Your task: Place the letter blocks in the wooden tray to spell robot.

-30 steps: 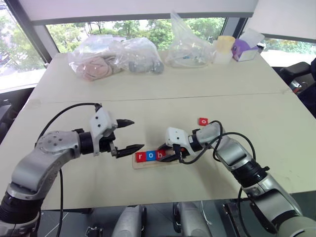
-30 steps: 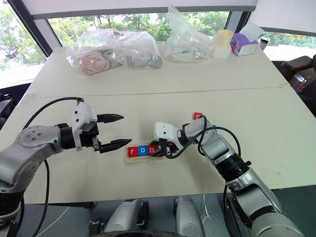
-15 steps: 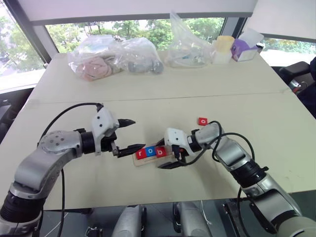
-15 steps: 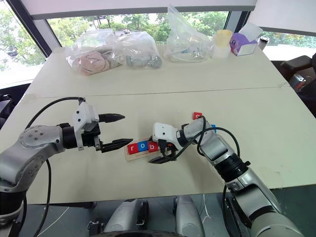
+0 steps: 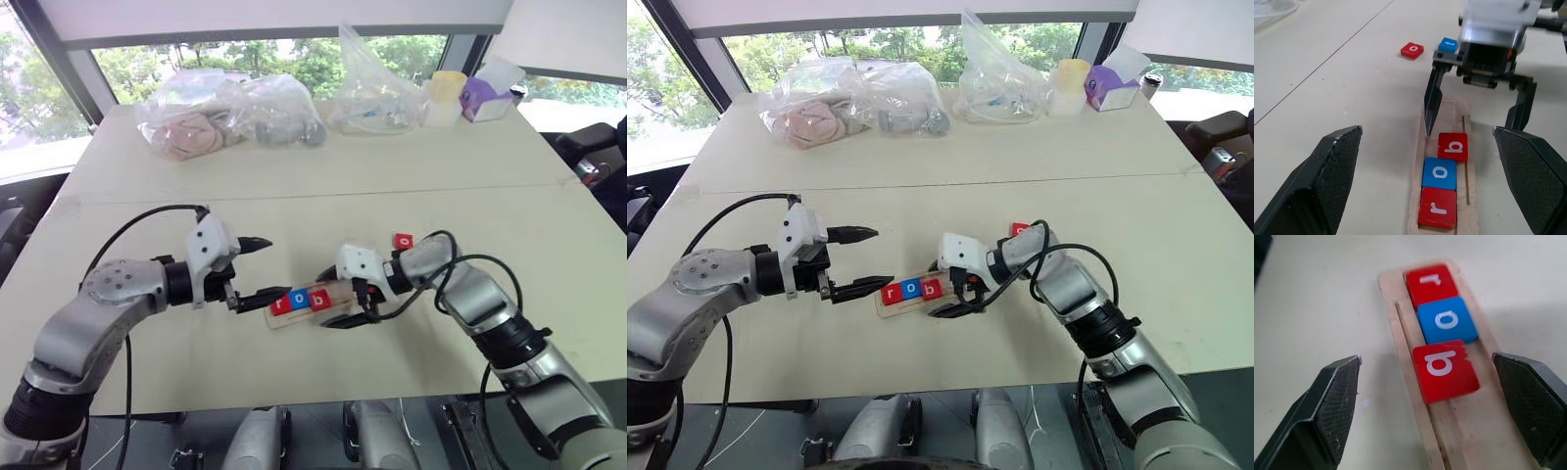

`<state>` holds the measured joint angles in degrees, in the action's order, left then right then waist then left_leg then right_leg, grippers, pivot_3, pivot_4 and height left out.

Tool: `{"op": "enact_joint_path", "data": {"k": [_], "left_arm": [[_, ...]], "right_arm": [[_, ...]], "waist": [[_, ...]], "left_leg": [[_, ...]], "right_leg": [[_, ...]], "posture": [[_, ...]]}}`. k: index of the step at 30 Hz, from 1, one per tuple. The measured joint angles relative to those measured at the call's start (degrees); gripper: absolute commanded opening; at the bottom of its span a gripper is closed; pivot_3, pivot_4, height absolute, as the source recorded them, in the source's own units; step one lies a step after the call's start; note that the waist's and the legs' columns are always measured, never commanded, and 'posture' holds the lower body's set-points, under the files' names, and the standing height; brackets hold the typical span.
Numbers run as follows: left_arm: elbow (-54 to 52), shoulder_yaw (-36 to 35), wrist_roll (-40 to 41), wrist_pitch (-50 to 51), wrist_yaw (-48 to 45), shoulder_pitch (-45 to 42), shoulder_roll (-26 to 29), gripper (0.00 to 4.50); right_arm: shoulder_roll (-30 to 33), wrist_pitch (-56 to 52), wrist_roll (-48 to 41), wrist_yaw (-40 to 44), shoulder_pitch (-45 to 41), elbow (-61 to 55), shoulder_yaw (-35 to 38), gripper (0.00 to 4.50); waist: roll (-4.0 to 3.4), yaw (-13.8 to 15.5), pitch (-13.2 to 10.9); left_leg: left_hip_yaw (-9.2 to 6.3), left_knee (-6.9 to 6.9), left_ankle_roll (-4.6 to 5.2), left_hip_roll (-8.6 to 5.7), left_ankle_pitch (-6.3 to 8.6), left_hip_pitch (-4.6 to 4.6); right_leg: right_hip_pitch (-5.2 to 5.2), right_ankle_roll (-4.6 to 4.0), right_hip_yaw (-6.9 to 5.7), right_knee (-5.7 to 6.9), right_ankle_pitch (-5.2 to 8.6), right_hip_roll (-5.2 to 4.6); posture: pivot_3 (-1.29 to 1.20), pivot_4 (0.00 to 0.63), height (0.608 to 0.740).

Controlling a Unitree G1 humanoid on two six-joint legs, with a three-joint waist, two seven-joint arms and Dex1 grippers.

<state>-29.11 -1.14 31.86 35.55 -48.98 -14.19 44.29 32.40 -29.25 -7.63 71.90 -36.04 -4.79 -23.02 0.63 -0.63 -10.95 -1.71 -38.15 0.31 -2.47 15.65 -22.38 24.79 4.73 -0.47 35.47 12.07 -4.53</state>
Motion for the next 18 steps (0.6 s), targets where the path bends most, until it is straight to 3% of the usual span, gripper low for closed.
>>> {"op": "enact_joint_path", "data": {"k": [7, 18], "left_arm": [[1.81, -0.03, -0.16, -0.09, -1.41, -0.11, 0.90, 4.50], [3.19, -0.18, -0.69, -0.92, -2.18, -0.22, 1.61, 4.50]], "right_arm": [[-1.84, -0.24, -1.33, -3.85, -2.49, 1.02, 2.39, 4.41], [-1.92, 4.41, 1.35, -4.49, 1.69, 4.95, -1.22, 4.41]], "waist": [[0.00, -0.08, 0.00], [0.00, -0.13, 0.00]], "left_leg": [[0.00, 0.00, 0.00, 0.00, 0.00, 0.00], [0.01, 0.00, 0.00, -0.01, 0.00, -0.02]], "right_leg": [[0.01, 0.00, 0.00, 0.01, 0.00, 0.01], [0.01, 0.00, 0.01, -0.02, 0.00, 0.00]], "posture": [[0.00, 0.150, 0.725], [0.00, 0.150, 0.725]]}}
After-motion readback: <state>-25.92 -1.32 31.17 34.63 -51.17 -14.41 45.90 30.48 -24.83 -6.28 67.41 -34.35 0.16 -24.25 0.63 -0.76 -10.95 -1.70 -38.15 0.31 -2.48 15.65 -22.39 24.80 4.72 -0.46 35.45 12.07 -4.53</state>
